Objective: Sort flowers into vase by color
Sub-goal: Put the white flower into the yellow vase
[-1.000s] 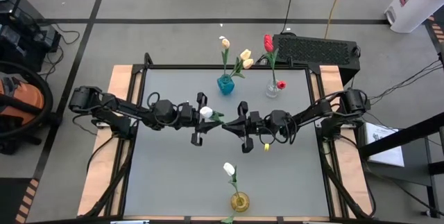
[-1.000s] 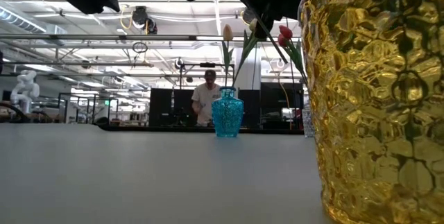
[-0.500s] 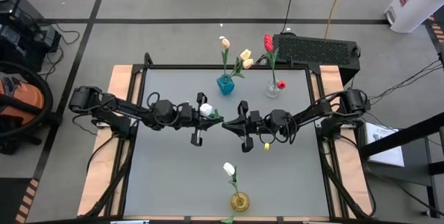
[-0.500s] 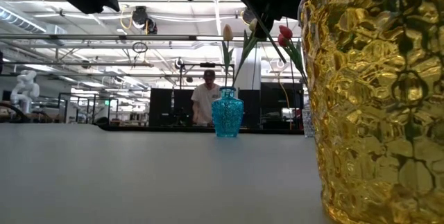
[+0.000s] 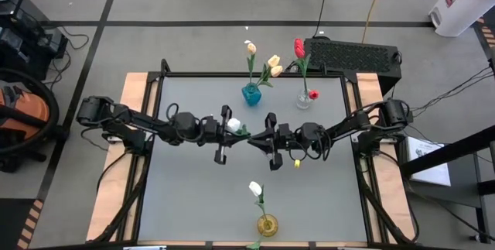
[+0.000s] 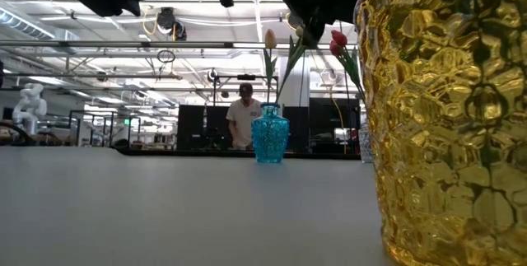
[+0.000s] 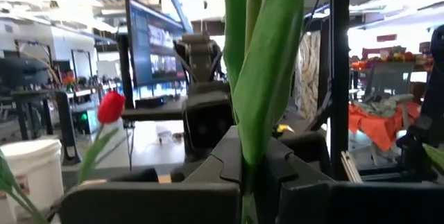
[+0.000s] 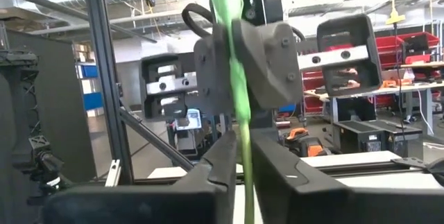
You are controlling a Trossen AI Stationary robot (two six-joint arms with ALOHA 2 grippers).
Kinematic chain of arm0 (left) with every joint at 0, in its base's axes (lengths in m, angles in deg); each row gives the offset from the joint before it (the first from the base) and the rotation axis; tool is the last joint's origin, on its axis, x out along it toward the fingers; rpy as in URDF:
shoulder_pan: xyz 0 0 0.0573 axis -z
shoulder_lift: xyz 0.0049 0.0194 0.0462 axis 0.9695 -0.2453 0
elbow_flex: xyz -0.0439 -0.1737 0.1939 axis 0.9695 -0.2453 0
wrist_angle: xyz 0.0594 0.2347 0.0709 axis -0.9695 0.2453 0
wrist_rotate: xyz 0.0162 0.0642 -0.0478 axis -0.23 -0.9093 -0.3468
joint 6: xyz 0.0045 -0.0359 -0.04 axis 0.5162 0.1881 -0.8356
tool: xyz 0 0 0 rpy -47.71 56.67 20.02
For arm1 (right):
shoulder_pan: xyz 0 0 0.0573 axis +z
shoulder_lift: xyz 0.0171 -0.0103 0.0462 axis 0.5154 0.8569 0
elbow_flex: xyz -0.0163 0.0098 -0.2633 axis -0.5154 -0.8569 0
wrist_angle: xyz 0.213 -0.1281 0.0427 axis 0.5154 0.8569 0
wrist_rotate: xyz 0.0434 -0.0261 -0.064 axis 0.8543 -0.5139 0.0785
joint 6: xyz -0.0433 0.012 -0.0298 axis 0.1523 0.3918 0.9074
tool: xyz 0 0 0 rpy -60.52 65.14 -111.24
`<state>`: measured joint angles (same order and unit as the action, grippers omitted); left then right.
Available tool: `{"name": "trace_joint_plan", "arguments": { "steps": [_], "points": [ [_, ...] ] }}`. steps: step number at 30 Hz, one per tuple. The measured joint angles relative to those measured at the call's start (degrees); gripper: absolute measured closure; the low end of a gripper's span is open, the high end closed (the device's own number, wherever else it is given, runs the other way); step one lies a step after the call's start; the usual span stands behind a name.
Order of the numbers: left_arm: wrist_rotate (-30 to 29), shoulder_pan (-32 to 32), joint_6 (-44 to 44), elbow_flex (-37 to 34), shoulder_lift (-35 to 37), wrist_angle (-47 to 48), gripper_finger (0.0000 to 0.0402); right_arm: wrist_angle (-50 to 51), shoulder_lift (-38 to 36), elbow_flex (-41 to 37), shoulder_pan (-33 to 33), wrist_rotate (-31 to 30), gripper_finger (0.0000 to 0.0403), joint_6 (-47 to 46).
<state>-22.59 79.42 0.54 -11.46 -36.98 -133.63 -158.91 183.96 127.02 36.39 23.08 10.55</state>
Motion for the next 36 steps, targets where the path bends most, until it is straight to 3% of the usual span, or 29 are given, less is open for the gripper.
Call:
{"name": "trace_joint_plan", "arguments": {
  "steps": [16,22,29,36],
  "points": [
    [0.1,2.8,-0.4,0.0,0.0,6.9,0.0392,6.5,-0.1,0.0,2.2,1.9,0.0271,0.7],
    [2.2,2.8,-0.4,1.9,0.0,8.9,0.0392,7.4,-2.0,0.0,3.4,2.9,0.0266,0.9],
    [3.7,4.5,0.1,8.3,0.0,21.5,0.0393,8.0,-4.0,0.0,3.8,3.1,0.0266,0.9],
    [3.6,5.6,0.1,9.1,0.0,23.1,0.0393,7.9,-4.3,0.0,3.8,3.2,0.0274,0.0]
  ]
}}
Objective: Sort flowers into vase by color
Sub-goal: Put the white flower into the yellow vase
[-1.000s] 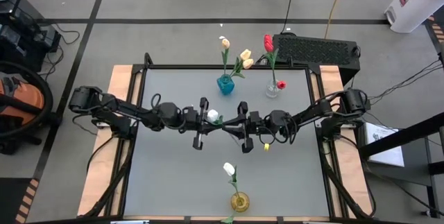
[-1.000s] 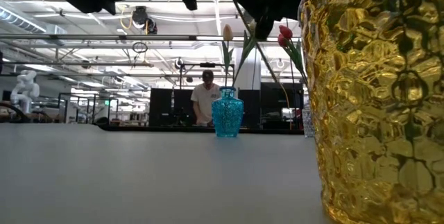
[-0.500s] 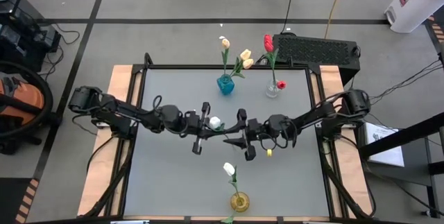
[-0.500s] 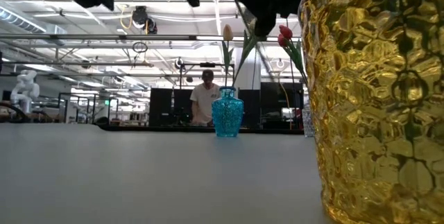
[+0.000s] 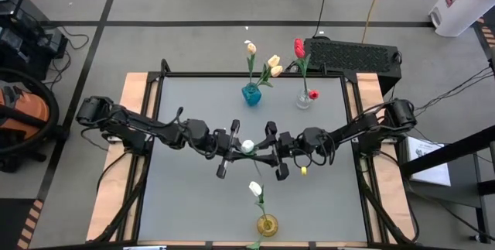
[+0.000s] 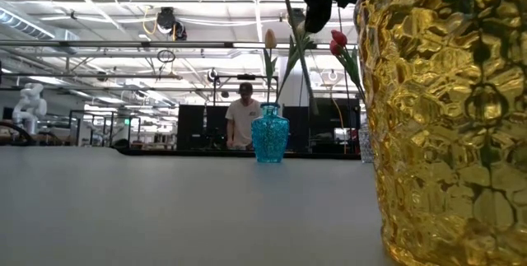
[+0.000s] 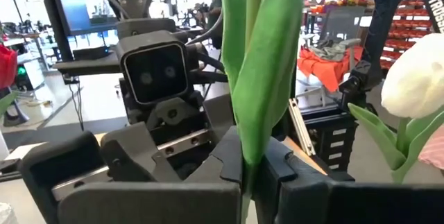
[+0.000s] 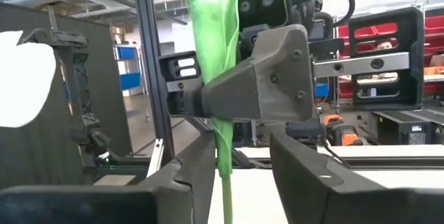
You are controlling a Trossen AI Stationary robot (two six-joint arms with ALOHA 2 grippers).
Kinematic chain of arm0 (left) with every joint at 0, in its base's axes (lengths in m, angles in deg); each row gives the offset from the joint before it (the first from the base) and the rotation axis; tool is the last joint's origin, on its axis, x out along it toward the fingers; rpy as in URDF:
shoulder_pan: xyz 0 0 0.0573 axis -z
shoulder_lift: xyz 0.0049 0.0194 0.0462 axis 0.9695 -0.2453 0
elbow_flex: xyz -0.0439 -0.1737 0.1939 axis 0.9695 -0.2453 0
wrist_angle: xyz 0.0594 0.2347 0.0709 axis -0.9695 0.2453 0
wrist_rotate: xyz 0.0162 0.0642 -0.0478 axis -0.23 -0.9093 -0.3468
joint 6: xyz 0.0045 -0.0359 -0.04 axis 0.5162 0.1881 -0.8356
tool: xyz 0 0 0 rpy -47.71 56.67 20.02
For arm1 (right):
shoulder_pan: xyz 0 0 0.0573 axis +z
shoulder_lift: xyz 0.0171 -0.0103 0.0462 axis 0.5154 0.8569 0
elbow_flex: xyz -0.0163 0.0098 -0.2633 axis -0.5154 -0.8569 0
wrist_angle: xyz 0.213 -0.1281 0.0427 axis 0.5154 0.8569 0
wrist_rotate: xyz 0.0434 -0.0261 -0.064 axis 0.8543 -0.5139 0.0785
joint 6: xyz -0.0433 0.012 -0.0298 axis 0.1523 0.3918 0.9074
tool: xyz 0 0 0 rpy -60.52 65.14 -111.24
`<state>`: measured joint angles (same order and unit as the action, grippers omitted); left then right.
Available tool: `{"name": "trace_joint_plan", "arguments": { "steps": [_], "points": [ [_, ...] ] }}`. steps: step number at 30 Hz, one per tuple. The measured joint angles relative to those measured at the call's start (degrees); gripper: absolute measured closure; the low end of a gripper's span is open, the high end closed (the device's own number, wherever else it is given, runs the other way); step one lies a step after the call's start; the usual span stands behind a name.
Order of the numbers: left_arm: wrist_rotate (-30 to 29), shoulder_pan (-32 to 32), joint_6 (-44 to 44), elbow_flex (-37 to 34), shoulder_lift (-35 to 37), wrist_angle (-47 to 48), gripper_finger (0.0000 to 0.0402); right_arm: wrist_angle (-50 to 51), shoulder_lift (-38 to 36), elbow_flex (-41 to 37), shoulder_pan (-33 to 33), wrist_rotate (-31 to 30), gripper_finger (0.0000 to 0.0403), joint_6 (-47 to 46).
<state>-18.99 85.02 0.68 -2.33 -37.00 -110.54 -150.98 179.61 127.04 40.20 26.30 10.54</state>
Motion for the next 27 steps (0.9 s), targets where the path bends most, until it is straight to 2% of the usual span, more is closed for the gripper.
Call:
{"name": "trace_joint_plan", "arguments": {
  "steps": [9,18,27],
  "points": [
    [0.1,0.1,-0.5,0.0,-2.8,-3.1,0.0393,0.3,0.0,0.0,1.4,-0.2,0.0299,0.1],
    [0.7,0.1,-0.5,0.0,-4.5,-5.5,0.0392,1.4,0.0,0.0,1.6,0.4,0.0392,0.7],
    [1.0,0.2,-0.6,0.0,-4.5,-5.9,0.0390,1.1,0.0,0.0,1.6,0.1,0.0399,1.8]
  ]
}}
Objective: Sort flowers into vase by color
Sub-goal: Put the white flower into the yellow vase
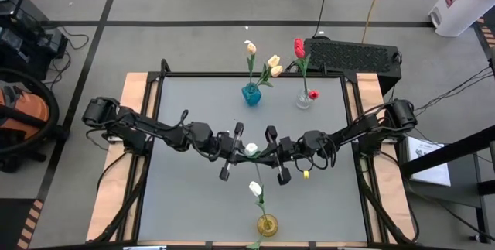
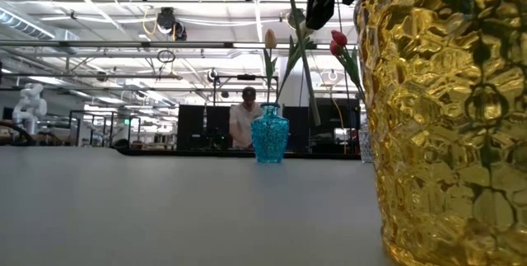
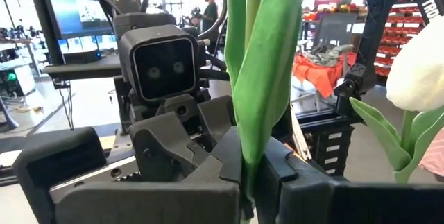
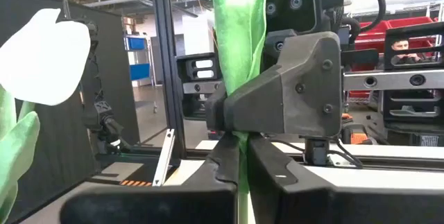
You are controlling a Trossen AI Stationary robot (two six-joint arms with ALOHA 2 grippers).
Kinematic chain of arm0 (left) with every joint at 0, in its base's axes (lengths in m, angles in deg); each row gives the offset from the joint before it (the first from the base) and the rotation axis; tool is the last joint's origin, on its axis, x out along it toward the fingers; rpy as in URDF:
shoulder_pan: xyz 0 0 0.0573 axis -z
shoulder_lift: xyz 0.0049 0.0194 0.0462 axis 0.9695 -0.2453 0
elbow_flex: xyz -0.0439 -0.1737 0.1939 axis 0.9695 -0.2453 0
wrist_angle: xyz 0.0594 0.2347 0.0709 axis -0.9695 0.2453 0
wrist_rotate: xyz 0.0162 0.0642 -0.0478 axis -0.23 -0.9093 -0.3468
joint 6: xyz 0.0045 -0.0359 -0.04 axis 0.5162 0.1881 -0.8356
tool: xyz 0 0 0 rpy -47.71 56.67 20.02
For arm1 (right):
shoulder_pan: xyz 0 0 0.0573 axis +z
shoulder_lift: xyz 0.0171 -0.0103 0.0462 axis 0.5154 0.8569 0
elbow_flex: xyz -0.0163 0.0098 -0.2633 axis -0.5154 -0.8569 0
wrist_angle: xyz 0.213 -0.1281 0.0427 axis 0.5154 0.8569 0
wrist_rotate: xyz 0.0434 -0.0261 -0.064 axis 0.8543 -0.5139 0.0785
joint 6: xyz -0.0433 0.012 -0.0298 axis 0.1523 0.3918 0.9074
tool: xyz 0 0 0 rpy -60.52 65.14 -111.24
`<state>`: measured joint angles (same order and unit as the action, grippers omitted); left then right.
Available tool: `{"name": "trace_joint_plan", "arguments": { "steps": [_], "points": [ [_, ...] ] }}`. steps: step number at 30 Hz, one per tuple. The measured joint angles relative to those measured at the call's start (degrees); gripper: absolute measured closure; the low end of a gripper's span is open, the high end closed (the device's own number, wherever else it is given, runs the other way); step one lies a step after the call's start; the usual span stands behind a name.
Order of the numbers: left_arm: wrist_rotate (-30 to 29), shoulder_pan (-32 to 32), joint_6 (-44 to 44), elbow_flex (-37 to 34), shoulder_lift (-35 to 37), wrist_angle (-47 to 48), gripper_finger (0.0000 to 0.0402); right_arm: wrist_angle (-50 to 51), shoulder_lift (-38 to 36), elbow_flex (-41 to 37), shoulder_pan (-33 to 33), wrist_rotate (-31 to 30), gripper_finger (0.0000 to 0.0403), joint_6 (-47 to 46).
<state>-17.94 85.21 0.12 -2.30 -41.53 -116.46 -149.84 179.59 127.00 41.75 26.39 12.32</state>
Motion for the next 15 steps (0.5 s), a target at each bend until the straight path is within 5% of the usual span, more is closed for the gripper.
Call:
{"name": "trace_joint_plan", "arguments": {
  "steps": [6,15],
  "points": [
    [-1.9,0.0,0.1,0.0,0.0,0.1,0.0373,0.1,0.0,0.0,0.0,-1.6,0.0401,0.1],
    [-9.1,-0.5,0.6,0.1,3.0,8.1,0.0282,11.6,-5.5,0.1,-0.2,-11.7,0.0402,1.8]
  ]
}}
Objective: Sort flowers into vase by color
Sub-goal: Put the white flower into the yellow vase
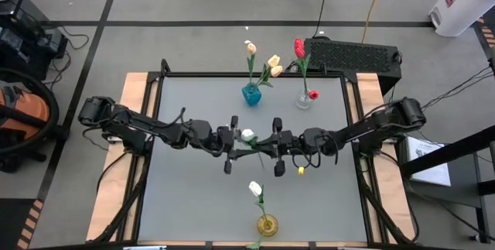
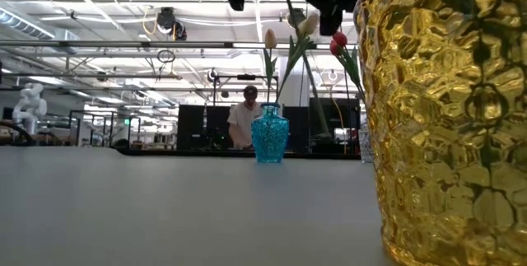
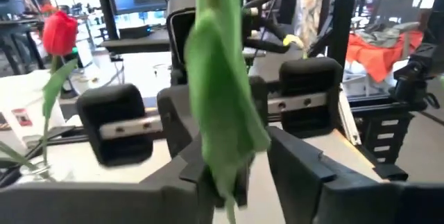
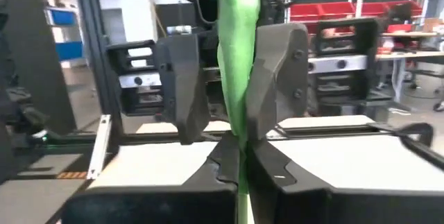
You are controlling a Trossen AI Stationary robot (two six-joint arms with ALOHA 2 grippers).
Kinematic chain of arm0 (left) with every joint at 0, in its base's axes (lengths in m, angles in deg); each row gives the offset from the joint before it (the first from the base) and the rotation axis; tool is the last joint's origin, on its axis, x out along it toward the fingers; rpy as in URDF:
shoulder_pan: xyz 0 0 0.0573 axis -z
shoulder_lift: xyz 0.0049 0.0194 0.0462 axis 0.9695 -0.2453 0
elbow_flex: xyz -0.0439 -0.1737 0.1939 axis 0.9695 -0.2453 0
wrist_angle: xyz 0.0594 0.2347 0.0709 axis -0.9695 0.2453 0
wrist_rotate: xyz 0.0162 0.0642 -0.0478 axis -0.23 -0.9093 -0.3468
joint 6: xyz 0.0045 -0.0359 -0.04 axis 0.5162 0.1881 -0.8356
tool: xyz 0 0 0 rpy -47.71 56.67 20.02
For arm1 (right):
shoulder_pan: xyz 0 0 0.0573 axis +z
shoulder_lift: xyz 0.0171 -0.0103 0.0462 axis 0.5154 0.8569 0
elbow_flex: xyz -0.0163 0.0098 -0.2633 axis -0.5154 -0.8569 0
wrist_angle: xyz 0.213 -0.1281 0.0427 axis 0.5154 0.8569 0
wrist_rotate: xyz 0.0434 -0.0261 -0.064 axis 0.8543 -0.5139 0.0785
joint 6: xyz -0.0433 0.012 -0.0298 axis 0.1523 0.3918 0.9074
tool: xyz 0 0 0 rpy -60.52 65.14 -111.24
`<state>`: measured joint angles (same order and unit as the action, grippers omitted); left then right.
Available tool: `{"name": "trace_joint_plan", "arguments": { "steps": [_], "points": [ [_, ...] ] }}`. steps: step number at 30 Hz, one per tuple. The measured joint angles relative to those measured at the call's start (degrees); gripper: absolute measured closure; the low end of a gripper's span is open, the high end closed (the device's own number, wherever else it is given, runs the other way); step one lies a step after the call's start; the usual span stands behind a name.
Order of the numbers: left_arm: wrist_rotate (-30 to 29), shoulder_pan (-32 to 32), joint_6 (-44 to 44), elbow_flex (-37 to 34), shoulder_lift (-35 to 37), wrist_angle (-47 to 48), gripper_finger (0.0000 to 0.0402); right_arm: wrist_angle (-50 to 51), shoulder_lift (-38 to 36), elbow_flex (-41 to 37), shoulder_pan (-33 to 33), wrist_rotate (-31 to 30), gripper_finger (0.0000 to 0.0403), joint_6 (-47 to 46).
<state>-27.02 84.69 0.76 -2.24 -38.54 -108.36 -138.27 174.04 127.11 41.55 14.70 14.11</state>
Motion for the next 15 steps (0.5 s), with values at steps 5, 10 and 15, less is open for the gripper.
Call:
{"name": "trace_joint_plan", "arguments": {
  "steps": [5,10,15],
  "points": [
    [-0.6,0.2,0.9,0.0,2.1,1.0,0.0270,5.9,-5.7,0.0,0.1,0.2,0.0403,2.3],
    [-0.3,0.4,1.1,-0.1,4.1,4.5,0.0270,12.6,-10.7,0.0,1.2,-1.6,0.0403,3.5],
    [-4.9,0.6,0.9,-0.1,5.2,13.7,0.0270,14.5,-15.1,0.0,3.3,-1.5,0.0403,4.3]
  ]
}}
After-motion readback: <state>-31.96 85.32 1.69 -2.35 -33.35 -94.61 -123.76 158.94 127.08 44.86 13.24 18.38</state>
